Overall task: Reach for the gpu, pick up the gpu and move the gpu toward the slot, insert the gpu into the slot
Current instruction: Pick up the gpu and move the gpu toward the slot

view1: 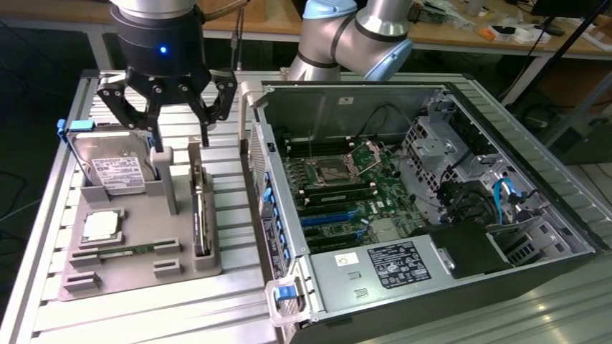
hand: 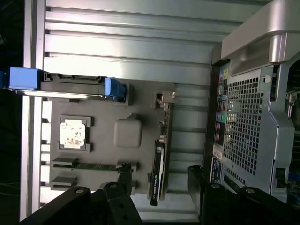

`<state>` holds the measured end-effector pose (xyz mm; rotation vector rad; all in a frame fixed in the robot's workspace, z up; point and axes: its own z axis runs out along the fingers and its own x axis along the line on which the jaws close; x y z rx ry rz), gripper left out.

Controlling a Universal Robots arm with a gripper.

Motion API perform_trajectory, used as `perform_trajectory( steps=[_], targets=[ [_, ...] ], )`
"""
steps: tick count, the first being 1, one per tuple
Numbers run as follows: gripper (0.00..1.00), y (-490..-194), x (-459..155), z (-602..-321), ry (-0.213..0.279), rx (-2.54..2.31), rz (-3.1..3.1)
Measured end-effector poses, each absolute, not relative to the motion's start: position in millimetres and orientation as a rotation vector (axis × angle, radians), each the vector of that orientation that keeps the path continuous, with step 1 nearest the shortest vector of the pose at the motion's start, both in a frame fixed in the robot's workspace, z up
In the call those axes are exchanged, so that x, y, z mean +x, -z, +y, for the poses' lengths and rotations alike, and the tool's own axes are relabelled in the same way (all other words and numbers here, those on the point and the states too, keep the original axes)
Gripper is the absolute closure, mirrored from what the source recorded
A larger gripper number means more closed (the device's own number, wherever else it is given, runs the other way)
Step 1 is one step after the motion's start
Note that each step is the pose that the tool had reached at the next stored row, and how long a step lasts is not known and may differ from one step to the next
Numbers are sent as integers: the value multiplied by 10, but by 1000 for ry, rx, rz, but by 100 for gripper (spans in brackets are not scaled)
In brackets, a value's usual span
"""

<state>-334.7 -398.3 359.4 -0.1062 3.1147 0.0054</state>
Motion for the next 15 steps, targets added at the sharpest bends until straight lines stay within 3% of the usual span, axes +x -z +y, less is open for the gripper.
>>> perform_trajectory(
  steps=[15],
  targets=[
    [40,-3390,-3347,-4082,-6,-114,3117]
  ],
)
